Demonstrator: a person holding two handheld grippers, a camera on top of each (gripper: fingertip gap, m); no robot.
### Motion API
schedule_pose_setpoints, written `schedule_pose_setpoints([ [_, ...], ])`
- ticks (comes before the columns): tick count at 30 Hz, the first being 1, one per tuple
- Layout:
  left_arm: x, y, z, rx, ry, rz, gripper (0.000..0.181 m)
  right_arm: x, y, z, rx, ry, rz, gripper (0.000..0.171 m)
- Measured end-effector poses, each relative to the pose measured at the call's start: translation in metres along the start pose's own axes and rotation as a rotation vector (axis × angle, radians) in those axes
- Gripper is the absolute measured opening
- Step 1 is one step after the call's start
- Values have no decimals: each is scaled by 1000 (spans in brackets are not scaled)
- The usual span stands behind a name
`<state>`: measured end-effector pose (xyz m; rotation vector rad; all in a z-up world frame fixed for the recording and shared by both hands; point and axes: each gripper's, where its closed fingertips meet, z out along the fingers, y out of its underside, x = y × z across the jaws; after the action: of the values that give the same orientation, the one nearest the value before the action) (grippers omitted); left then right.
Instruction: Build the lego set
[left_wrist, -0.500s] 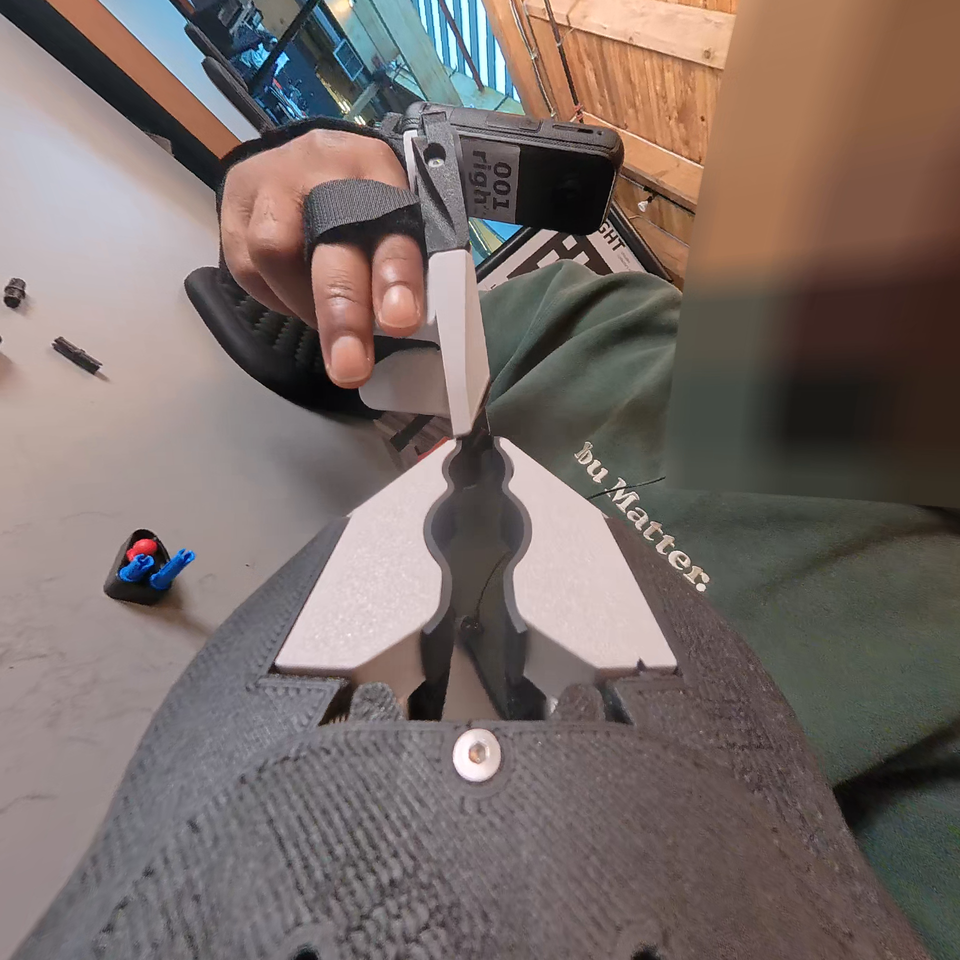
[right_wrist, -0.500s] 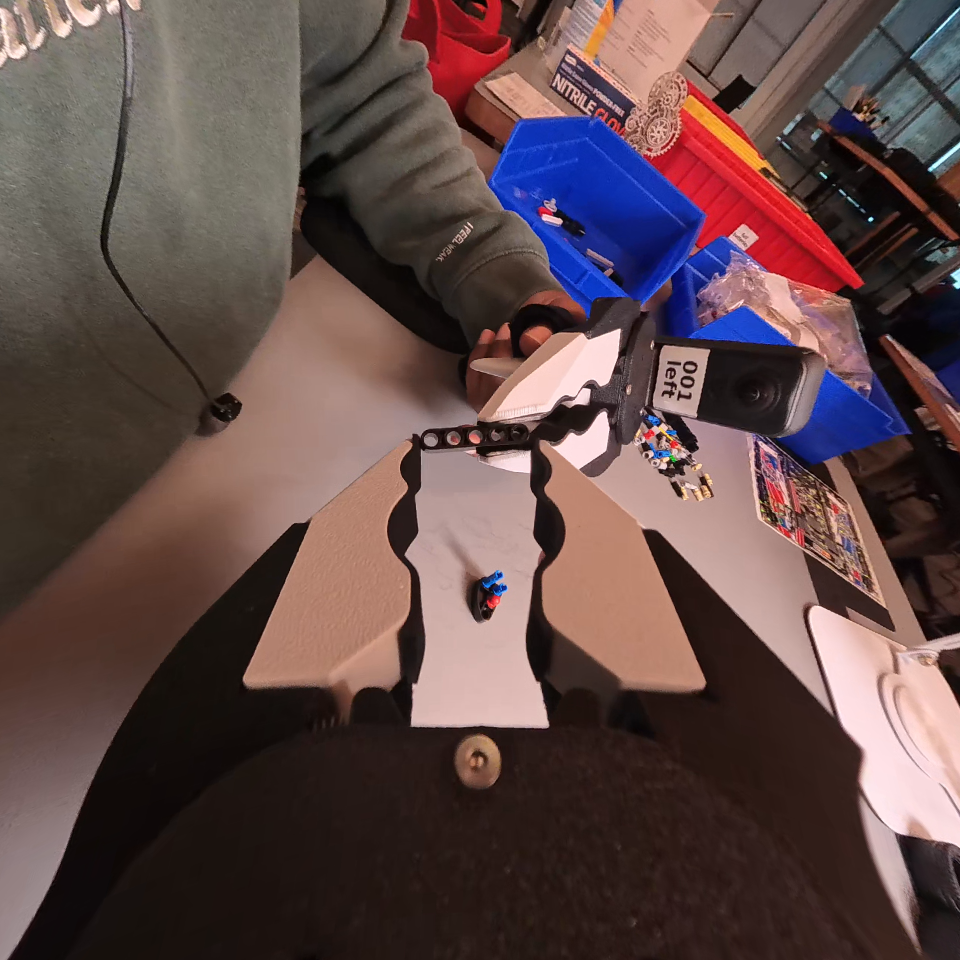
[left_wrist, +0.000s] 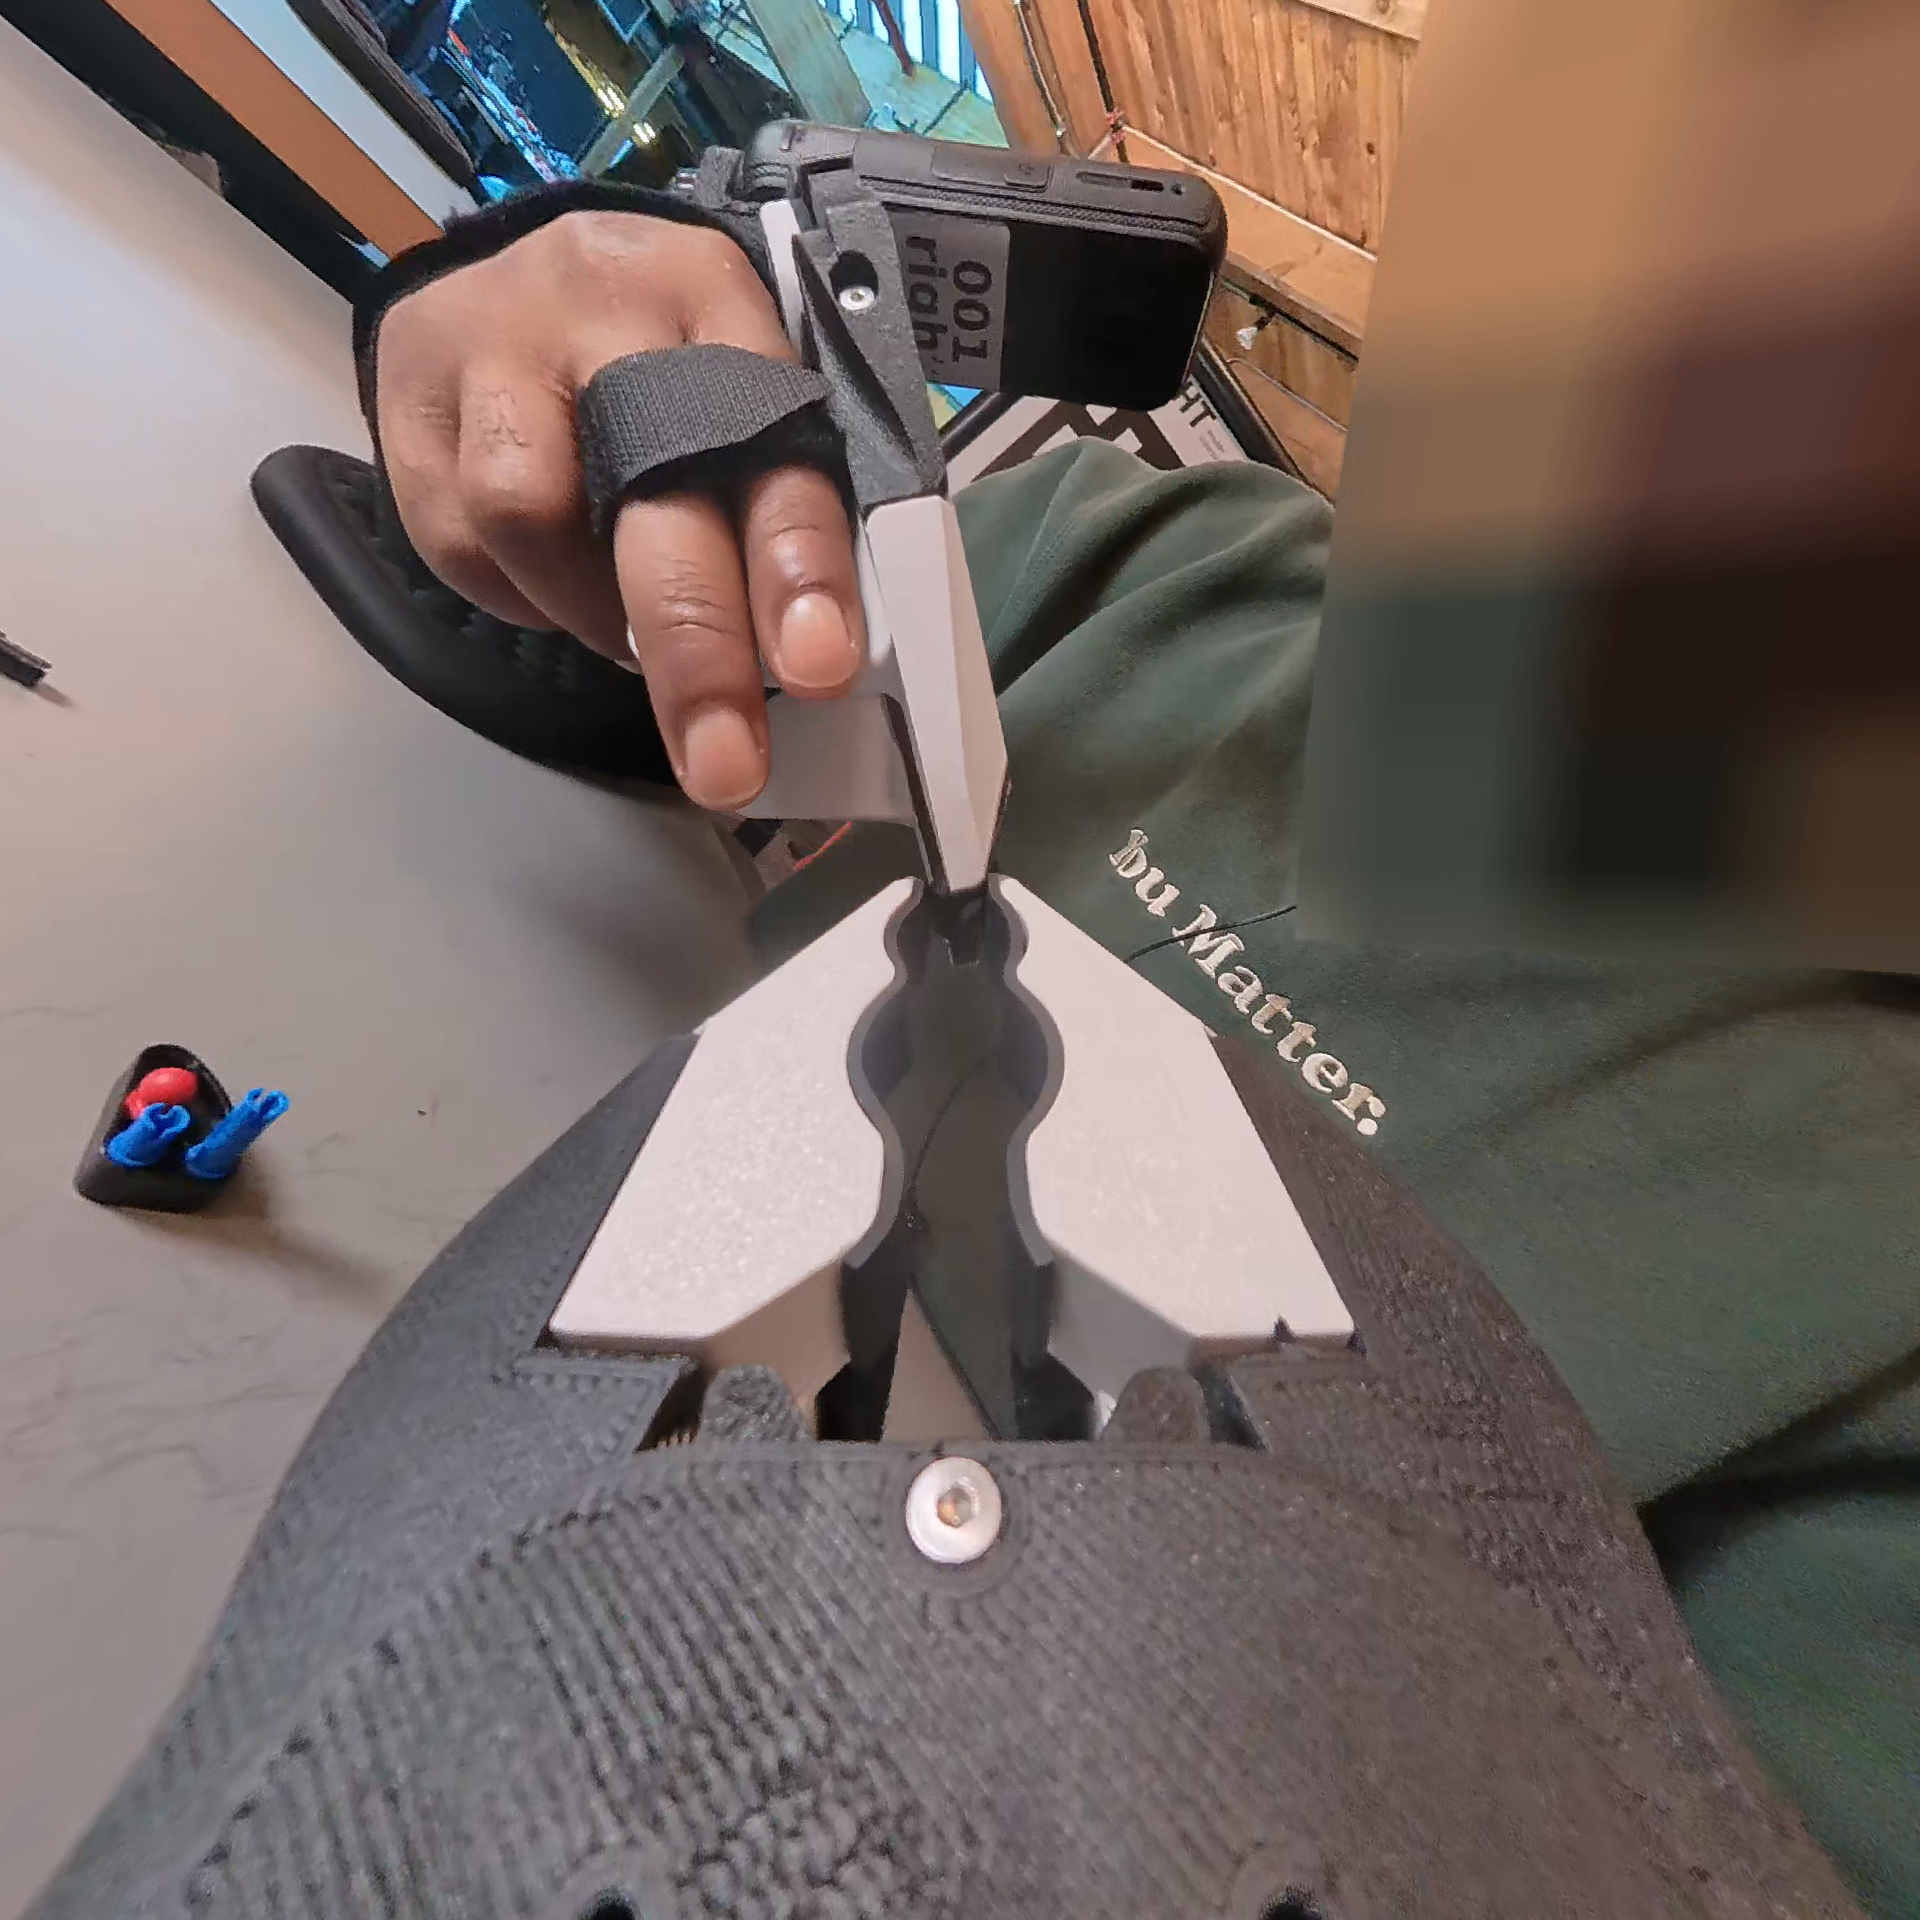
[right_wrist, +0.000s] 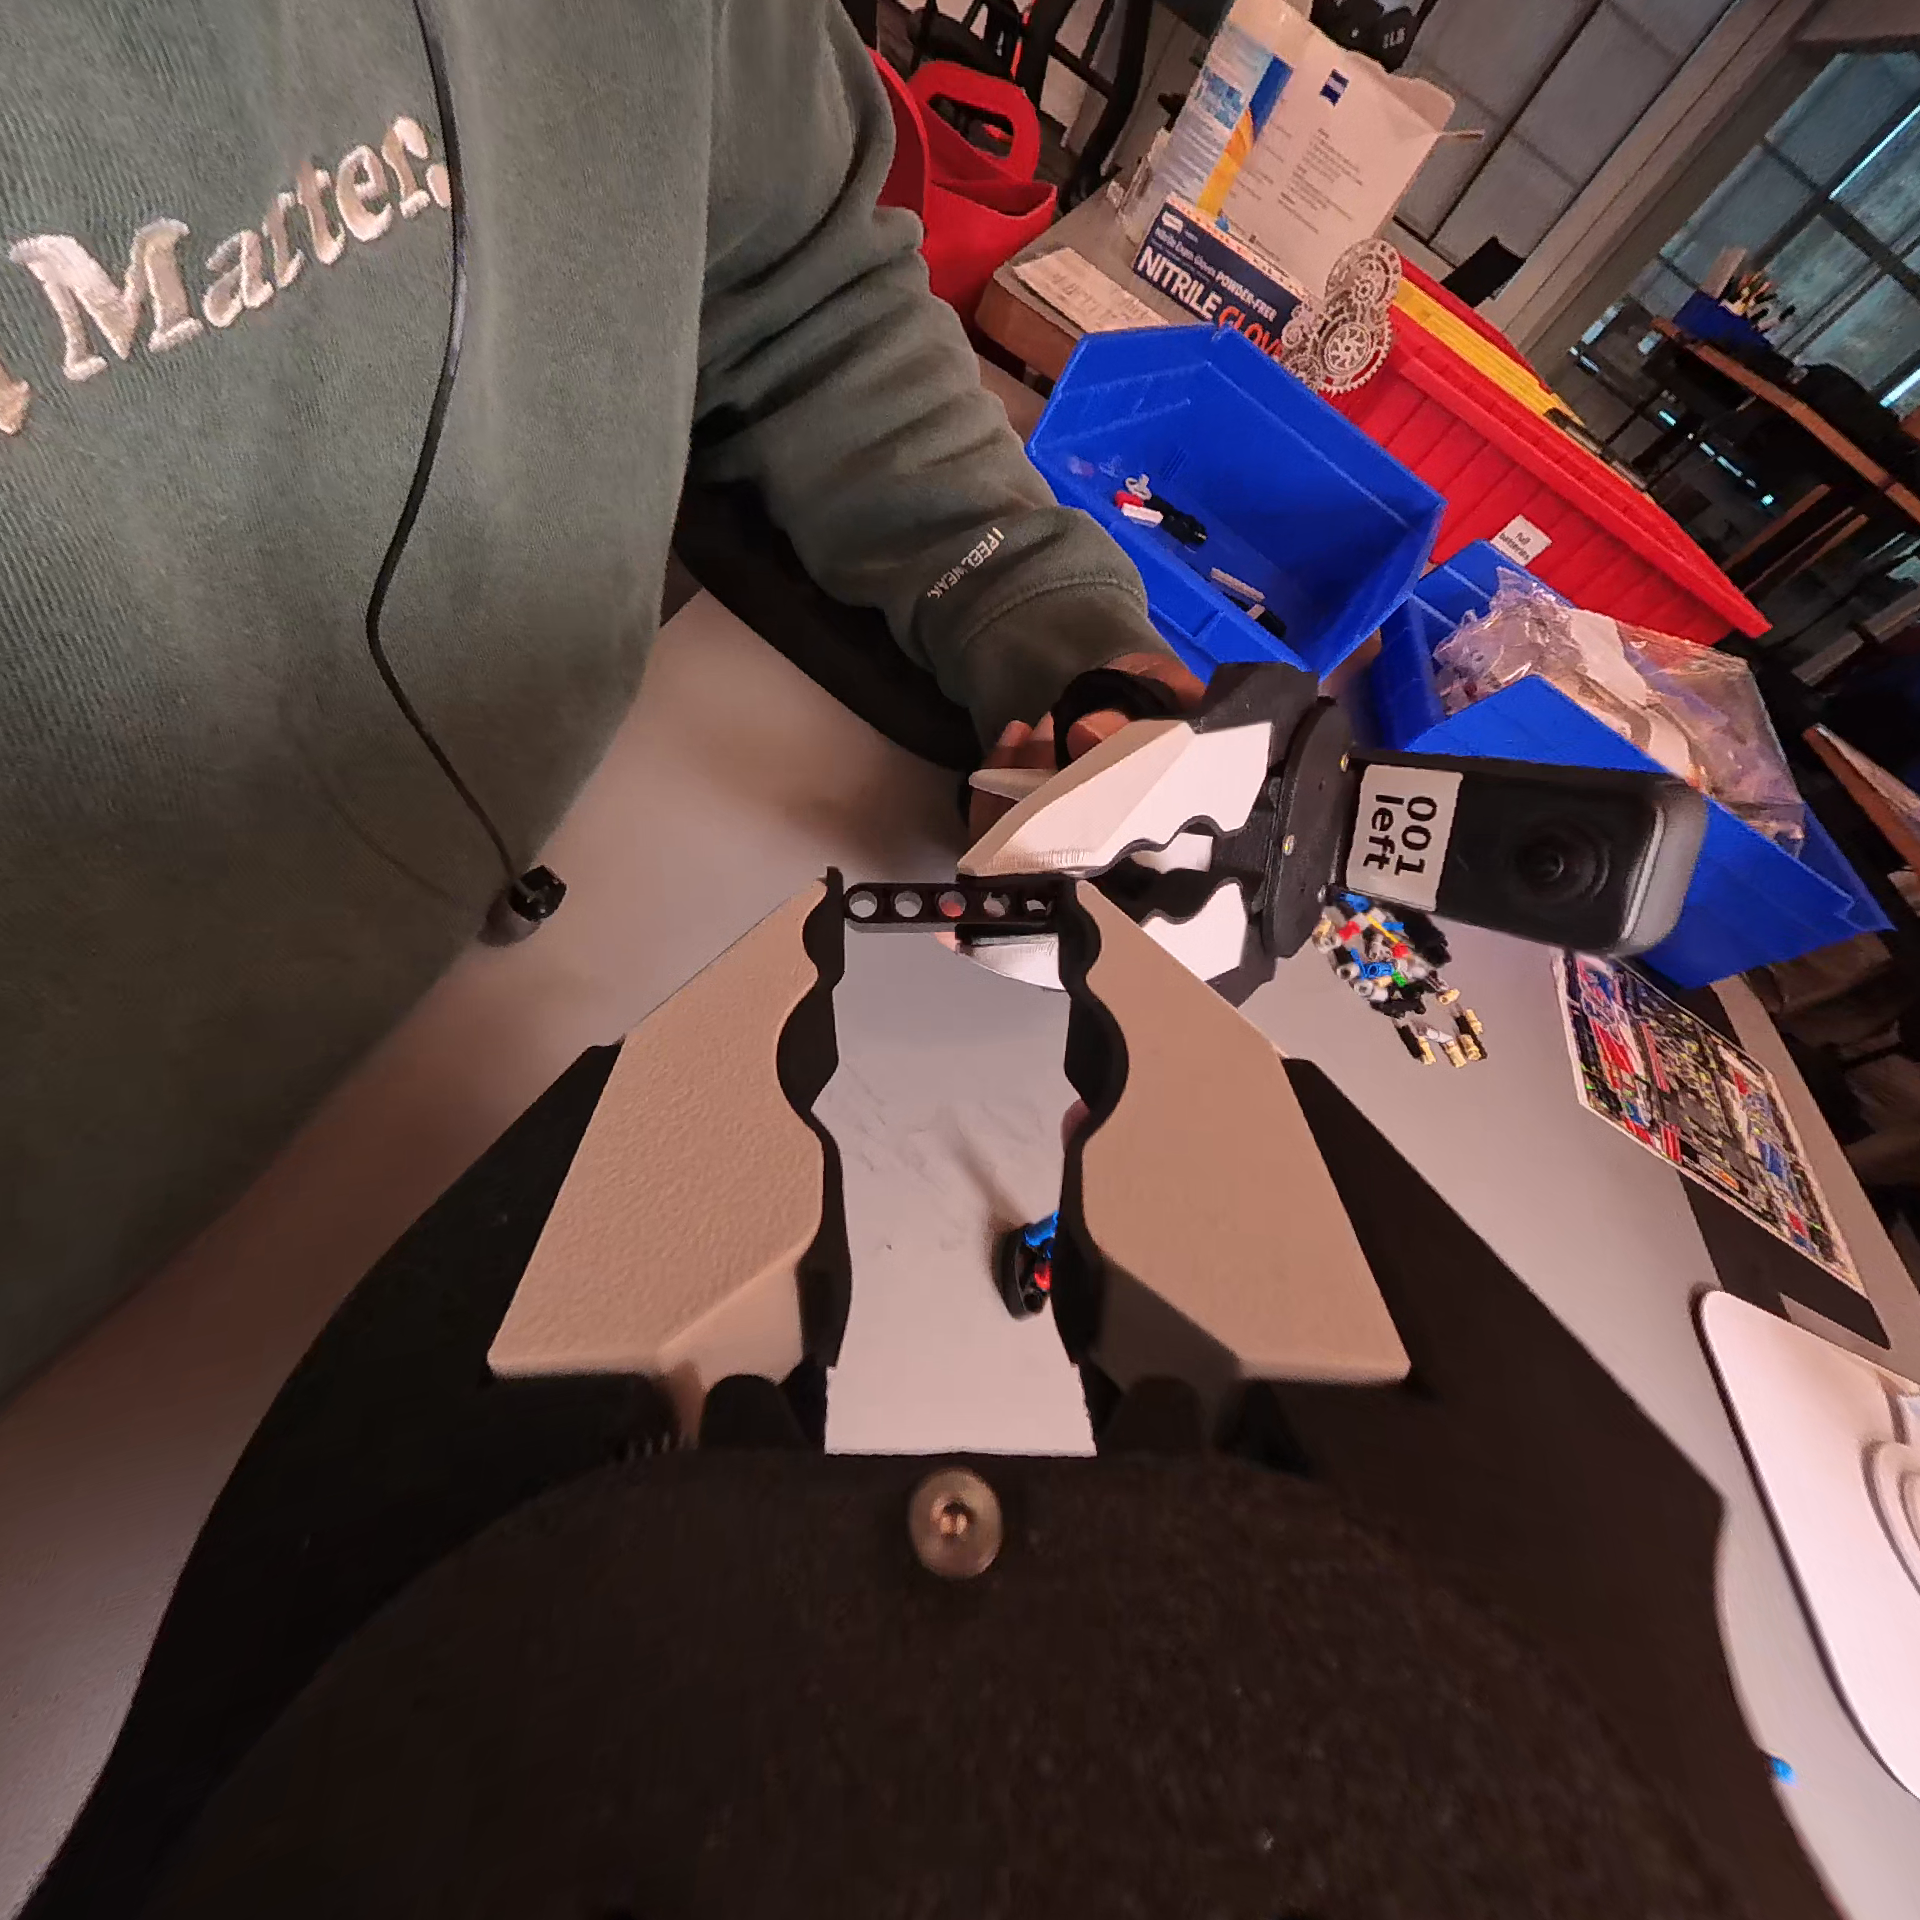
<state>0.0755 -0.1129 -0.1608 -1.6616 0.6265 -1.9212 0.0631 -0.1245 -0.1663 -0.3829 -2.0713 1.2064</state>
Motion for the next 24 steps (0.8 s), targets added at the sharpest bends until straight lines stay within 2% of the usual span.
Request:
schedule_pose_setpoints([
  [7,-6,-13,-8,87,-45,-2,9,15,5,-4,49,64,97,38],
  [9,-12,-21,-14,133,-89,3,15,25,11,-6,51,105,147,38],
  [11,-21,-30,-26,189,-181,18,22,37,25,-8,-6,157,204,38],
  [14,-43,-39,-53,227,-419,83,23,49,64,-7,-196,239,291,39],
  [16,-61,-34,-69,155,-612,163,23,49,85,-4,-285,254,362,38],
  [18,-73,-23,-77,47,-739,229,23,46,96,1,-326,261,444,38],
  [24,-93,0,-69,-140,-860,298,19,42,109,10,-402,288,481,38],
])
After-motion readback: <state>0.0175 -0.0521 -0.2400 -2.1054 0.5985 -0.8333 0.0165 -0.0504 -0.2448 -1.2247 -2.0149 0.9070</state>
